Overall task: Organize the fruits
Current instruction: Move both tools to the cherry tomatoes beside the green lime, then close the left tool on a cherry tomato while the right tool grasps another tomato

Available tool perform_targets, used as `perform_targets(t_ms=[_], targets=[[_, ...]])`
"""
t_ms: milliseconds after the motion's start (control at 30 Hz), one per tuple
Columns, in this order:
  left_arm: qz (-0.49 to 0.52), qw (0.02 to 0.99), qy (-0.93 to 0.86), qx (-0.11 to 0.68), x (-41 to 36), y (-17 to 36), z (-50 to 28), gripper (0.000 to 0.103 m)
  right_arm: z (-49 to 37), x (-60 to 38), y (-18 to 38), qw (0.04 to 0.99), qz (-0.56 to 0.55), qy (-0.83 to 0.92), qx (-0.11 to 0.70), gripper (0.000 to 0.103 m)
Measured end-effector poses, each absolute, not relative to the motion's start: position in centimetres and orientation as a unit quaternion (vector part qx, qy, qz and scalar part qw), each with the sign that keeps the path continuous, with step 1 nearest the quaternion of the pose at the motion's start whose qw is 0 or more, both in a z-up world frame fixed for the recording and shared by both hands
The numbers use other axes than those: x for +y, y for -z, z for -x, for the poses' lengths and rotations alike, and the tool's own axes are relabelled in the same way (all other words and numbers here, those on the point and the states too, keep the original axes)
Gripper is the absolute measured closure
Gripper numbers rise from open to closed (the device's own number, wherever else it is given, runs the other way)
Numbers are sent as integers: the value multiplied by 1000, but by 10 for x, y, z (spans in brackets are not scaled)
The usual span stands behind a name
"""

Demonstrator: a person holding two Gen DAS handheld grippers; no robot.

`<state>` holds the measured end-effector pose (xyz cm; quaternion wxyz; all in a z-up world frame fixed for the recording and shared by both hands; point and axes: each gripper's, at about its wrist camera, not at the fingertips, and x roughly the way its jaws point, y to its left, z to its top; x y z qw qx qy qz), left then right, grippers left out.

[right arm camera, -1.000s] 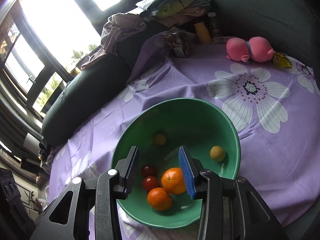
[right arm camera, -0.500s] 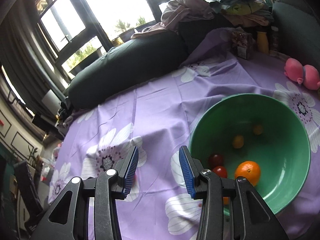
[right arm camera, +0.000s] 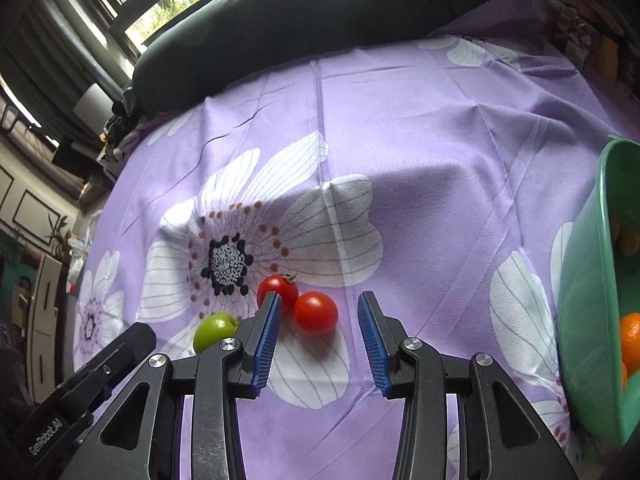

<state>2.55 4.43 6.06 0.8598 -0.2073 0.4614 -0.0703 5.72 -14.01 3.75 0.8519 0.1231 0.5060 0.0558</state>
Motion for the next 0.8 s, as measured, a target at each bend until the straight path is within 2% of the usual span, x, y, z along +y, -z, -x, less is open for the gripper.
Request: perform_targets(t_ms=[167,333,633,800], targets=[[178,866,57,465,33,-57,-28,37,-59,-139,-27,846,-124,-50,517,63],[180,866,56,464,31,-58,-28,37,-60,-134,-21,848,-108,-47,516,72],[134,872,78,465,0,-76,-43,39,-41,-159,-44,858,-143,-32,492,73],[51,875,121,466,-39,-84,-67,43,-32,-185,-57,860,-182,-31,476,73]])
